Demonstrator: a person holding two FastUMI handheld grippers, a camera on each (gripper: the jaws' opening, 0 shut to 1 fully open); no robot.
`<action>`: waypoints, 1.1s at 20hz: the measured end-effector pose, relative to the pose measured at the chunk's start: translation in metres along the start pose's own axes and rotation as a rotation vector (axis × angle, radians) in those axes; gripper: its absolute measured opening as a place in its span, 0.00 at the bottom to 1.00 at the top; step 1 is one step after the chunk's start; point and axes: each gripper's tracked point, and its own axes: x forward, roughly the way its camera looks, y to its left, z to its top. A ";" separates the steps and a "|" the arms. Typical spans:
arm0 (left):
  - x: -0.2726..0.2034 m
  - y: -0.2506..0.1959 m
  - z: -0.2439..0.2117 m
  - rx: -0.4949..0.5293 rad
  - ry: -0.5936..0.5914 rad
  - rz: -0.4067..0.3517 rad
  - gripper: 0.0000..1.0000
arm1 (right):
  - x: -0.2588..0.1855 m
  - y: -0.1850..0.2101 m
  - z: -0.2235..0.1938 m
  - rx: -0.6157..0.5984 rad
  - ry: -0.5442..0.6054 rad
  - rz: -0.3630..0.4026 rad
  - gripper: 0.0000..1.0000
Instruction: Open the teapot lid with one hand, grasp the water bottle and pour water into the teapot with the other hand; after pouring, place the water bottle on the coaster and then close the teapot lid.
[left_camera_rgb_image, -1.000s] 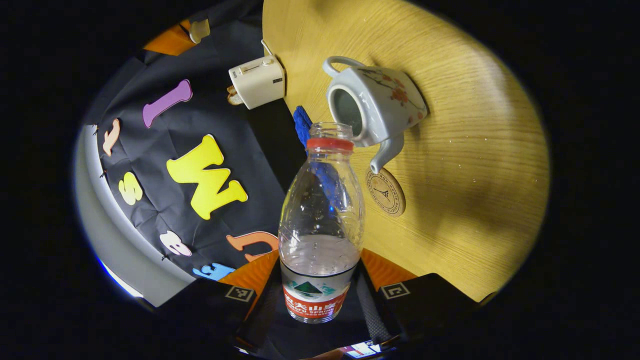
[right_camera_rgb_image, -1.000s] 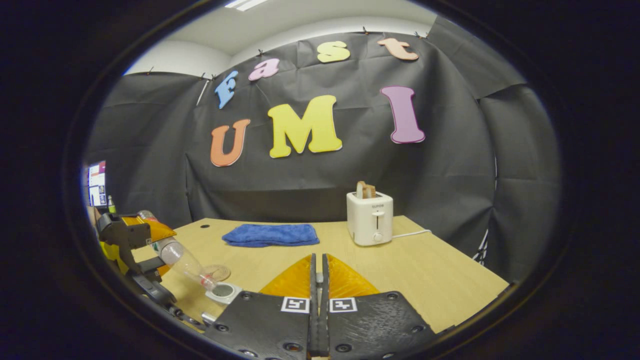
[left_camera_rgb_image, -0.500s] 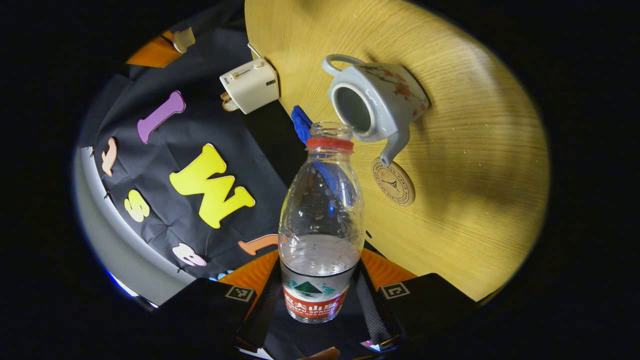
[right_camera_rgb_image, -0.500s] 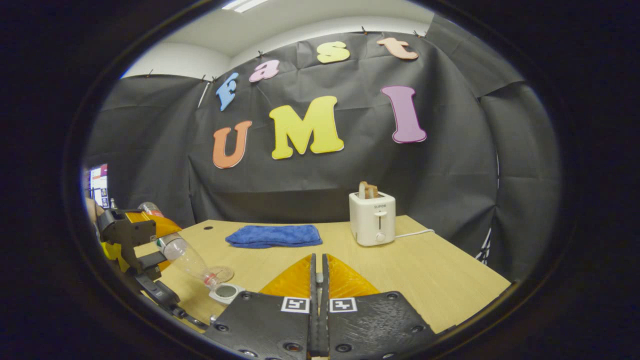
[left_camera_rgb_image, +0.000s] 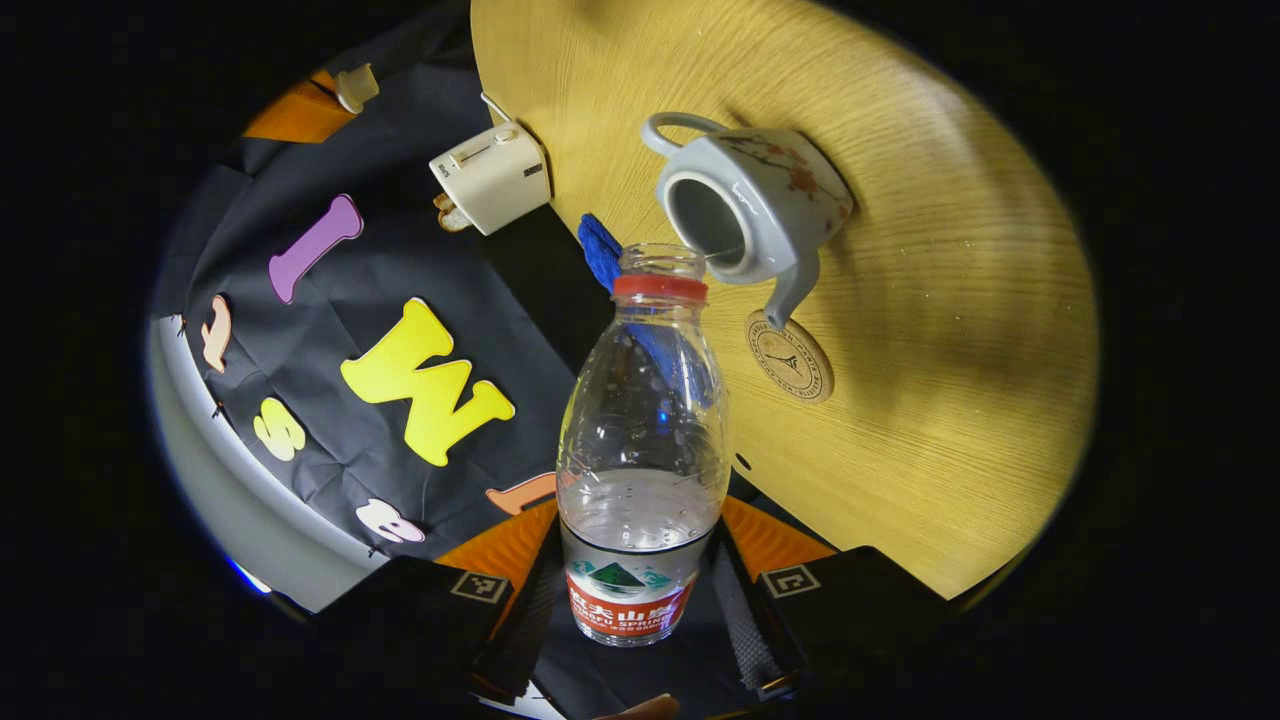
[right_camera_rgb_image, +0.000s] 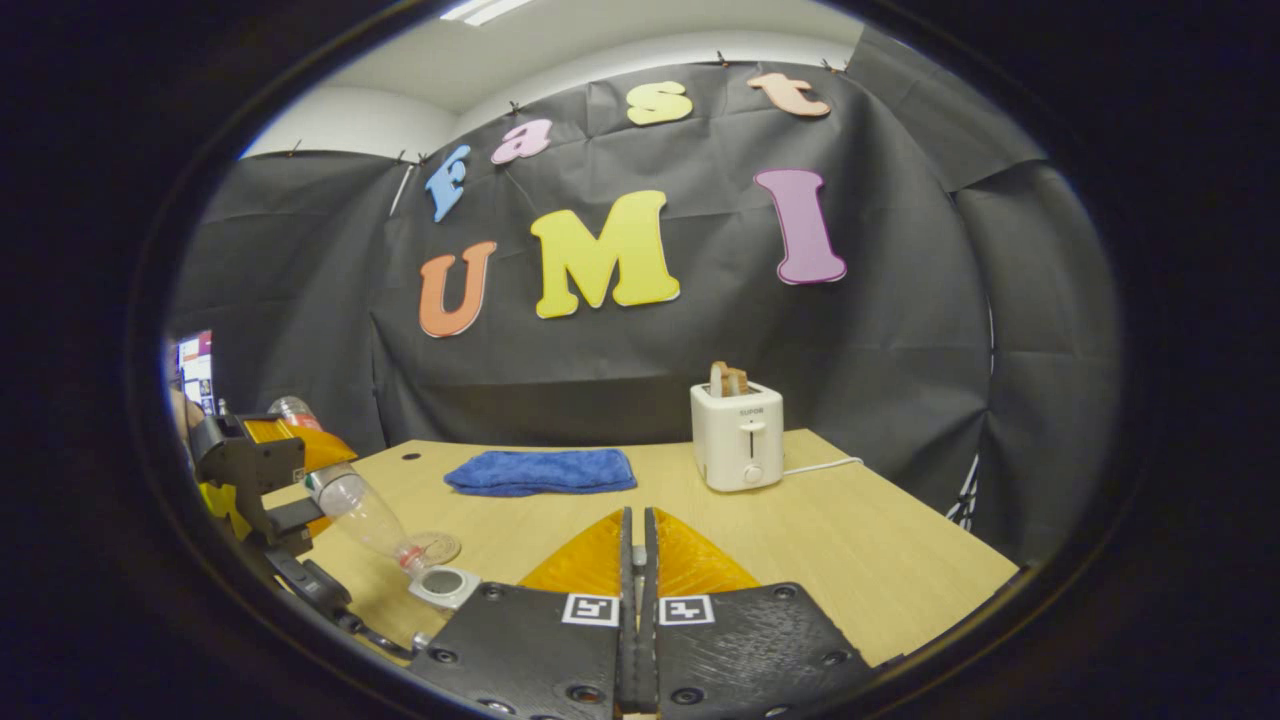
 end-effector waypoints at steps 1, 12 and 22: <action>0.000 0.000 0.000 0.001 -0.001 -0.001 0.76 | 0.000 0.000 0.000 0.000 0.000 0.000 0.00; 0.004 0.002 0.000 -0.002 -0.016 0.014 0.76 | 0.005 -0.005 -0.005 0.000 0.010 -0.006 0.00; 0.014 0.017 -0.017 -0.262 -0.073 0.014 0.76 | 0.001 -0.011 0.001 -0.002 -0.002 -0.023 0.00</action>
